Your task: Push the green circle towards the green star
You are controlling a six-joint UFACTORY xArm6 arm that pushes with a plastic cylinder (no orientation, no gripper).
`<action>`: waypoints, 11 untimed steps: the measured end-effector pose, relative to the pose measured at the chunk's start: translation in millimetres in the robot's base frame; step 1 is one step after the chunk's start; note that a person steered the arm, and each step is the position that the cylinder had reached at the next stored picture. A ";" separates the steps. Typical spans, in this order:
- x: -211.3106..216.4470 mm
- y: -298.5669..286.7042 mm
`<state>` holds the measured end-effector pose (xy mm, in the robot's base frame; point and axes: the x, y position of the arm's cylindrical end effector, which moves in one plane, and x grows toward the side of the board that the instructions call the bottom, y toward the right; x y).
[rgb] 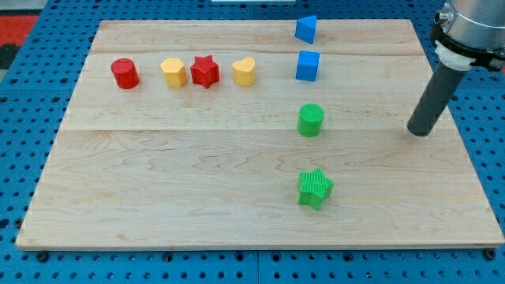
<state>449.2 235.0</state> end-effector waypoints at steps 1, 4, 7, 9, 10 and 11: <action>0.0 -0.7; -25.5 -35.1; -29.4 -130.9; -18.8 -194.8; -18.8 -202.6; -18.8 -202.6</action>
